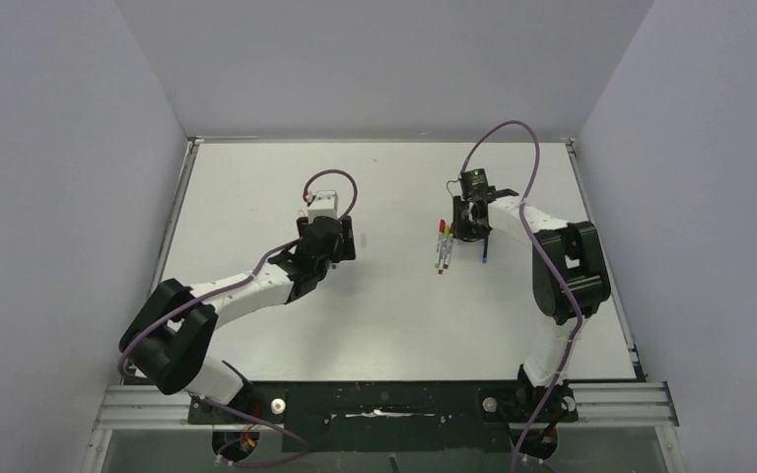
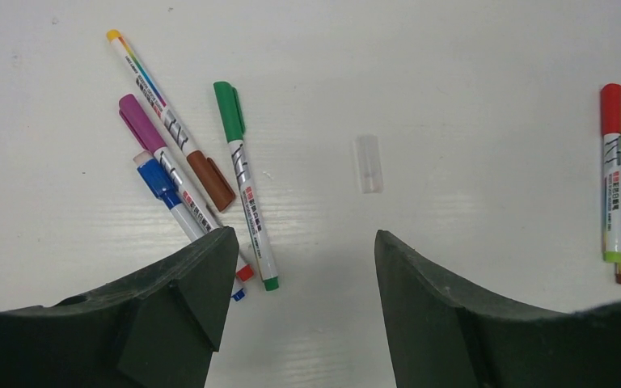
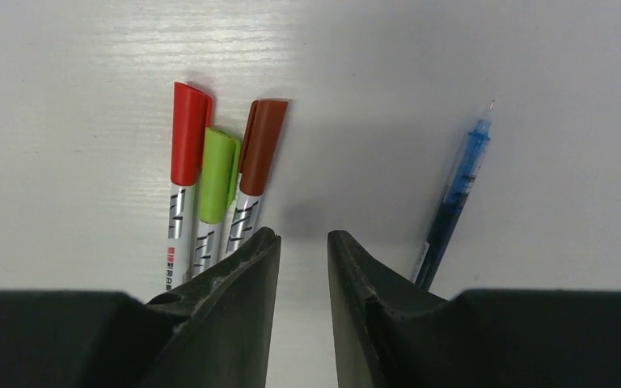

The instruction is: Open the pen caps

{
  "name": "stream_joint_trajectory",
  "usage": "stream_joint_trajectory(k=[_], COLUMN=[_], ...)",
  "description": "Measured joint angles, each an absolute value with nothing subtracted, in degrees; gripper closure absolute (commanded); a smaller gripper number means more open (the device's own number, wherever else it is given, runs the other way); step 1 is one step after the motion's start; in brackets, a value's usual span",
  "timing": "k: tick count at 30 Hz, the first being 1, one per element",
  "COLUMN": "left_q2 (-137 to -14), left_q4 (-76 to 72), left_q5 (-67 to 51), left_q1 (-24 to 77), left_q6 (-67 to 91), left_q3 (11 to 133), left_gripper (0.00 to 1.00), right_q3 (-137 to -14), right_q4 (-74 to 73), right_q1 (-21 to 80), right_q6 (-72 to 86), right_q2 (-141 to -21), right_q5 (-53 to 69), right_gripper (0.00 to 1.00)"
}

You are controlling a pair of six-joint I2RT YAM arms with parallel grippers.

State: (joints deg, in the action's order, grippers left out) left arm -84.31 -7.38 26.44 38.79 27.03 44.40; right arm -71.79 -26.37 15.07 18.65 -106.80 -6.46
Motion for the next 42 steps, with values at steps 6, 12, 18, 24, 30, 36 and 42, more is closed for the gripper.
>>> stream_joint_trajectory(k=[6, 12, 18, 24, 30, 36, 42], left_q2=[-87.72, -88.82, -88.82, -88.49, -87.72, -87.66, -87.66], left_q4=[-9.98, -10.37, -10.59, -10.59, -10.63, -10.66, -10.68], left_q5=[26.04, 24.75, 23.99, 23.79, 23.75, 23.77, 23.77], left_q1=[38.24, 38.17, 38.15, 38.15, 38.15, 38.15, 38.15], left_q6=[26.48, 26.48, 26.48, 26.48, 26.48, 26.48, 26.48], left_q3=[44.36, 44.36, 44.36, 44.36, 44.36, 44.36, 44.36], left_gripper=[0.38, 0.38, 0.38, 0.38, 0.38, 0.38, 0.37], right_q3=[-71.85, -71.9, -71.9, -71.9, -71.9, -71.9, -71.9], right_q4=[-26.76, -26.87, -26.89, -26.94, -27.11, -27.44, -27.86], right_q1=[15.77, 16.53, 16.97, 17.34, 17.74, 18.13, 19.03], right_q6=[19.51, 19.99, 20.16, 20.51, 20.95, 21.43, 21.65], right_q2=[-107.77, -107.77, -107.77, -107.77, -107.79, -107.79, -107.77], right_q5=[-6.76, -7.11, -7.27, -7.94, -8.43, -8.82, -9.41], right_gripper=[0.62, 0.61, 0.6, 0.6, 0.6, 0.6, 0.6])
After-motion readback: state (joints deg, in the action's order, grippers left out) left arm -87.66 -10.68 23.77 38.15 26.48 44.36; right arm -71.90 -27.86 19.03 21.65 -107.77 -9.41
